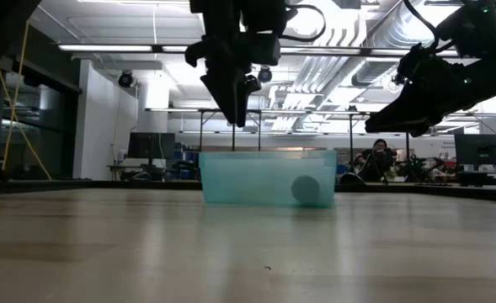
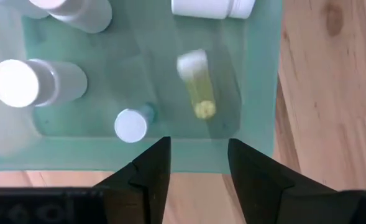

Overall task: Pick and place pill bottles into a basket
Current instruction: Return to Home Position

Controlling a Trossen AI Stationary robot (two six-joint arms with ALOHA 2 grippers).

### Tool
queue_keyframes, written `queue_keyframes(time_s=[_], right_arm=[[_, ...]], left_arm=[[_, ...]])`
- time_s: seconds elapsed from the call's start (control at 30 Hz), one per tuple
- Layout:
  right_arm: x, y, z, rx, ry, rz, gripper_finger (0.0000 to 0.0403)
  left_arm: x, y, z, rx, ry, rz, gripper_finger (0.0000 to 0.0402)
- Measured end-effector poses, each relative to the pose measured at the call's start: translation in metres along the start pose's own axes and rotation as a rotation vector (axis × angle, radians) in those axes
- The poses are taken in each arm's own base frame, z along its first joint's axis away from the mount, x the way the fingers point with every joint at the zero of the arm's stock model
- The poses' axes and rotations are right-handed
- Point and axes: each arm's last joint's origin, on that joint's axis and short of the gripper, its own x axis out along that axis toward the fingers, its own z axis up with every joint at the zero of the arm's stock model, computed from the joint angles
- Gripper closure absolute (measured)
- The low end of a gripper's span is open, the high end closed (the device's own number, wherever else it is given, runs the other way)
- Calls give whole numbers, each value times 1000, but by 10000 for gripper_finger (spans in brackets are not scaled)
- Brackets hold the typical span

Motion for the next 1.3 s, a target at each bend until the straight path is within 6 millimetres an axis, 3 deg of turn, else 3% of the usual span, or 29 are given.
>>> queue_keyframes(time_s=[0.3,0.47,0.73,0.87,1.03,1.17,1.3], right_arm=[[0,0,0,9,5,10,279],[0,0,-2,5,23,6,279],[0,0,-3,34,29,5,279],[0,0,-3,37,33,9,279],[0,-1,-5,31,53,5,279],[0,-1,-6,26,66,1,279],[0,-1,-6,23,68,0,279]], left_arm=[[0,1,2,-25,-15,12,204],[-7,-4,-7,-105,48,-17,213],[-75,-20,-31,-206,-28,7,298],[-119,-33,-51,-231,-190,48,350],[-149,-55,-78,-231,-461,127,379],[-146,-72,-99,-212,-716,244,355],[-111,-87,-124,-187,-882,289,306]])
